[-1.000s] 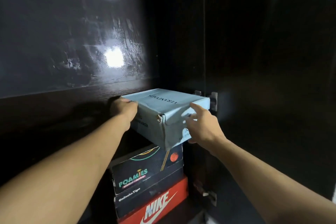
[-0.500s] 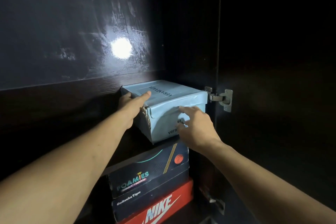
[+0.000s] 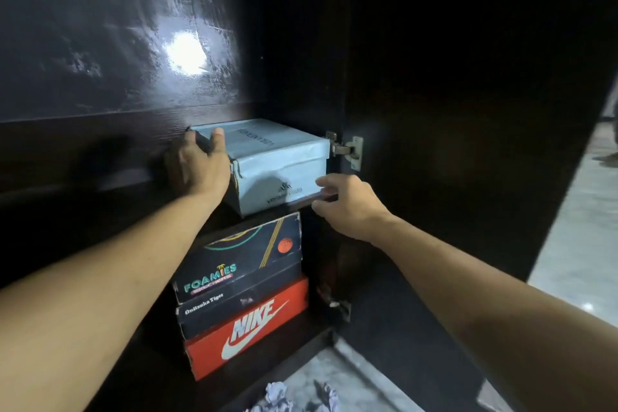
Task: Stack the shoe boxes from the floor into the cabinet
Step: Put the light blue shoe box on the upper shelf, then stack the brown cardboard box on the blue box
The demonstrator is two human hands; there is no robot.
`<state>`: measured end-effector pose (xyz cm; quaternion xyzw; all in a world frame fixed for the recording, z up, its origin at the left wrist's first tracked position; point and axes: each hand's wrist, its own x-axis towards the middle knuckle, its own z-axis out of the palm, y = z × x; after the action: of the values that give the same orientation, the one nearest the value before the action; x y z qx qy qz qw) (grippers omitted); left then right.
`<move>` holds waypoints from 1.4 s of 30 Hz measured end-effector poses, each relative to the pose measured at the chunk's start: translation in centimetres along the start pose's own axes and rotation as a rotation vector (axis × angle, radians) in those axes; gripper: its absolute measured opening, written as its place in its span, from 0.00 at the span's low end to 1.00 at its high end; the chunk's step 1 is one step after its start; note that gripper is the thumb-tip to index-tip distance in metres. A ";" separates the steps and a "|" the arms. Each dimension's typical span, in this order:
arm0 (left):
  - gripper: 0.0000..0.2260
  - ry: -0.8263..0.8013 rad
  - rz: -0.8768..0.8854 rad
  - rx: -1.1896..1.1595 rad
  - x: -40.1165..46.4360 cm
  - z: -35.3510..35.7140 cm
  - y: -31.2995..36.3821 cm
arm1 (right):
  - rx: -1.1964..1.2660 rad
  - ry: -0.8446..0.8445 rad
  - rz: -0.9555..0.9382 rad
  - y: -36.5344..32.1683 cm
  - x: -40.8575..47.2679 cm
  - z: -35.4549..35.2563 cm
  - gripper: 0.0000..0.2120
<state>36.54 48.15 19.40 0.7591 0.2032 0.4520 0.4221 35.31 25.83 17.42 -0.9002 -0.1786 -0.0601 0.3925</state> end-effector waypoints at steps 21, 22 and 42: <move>0.10 -1.546 0.327 0.071 -58.8 5.0 9.1 | -0.202 0.051 0.605 27.1 -49.4 -17.9 0.12; 0.11 -1.614 0.315 0.075 -61.5 5.0 9.1 | -0.225 0.061 0.650 28.5 -51.8 -18.2 0.12; 0.17 -1.846 0.128 0.064 -84.3 6.6 5.7 | -0.254 0.317 1.153 41.4 -71.6 -12.5 0.35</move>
<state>-1.07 -16.28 -20.82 0.8394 -0.2436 -0.3154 0.3696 -15.60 -28.94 -20.14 -0.8718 0.4065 0.0081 0.2734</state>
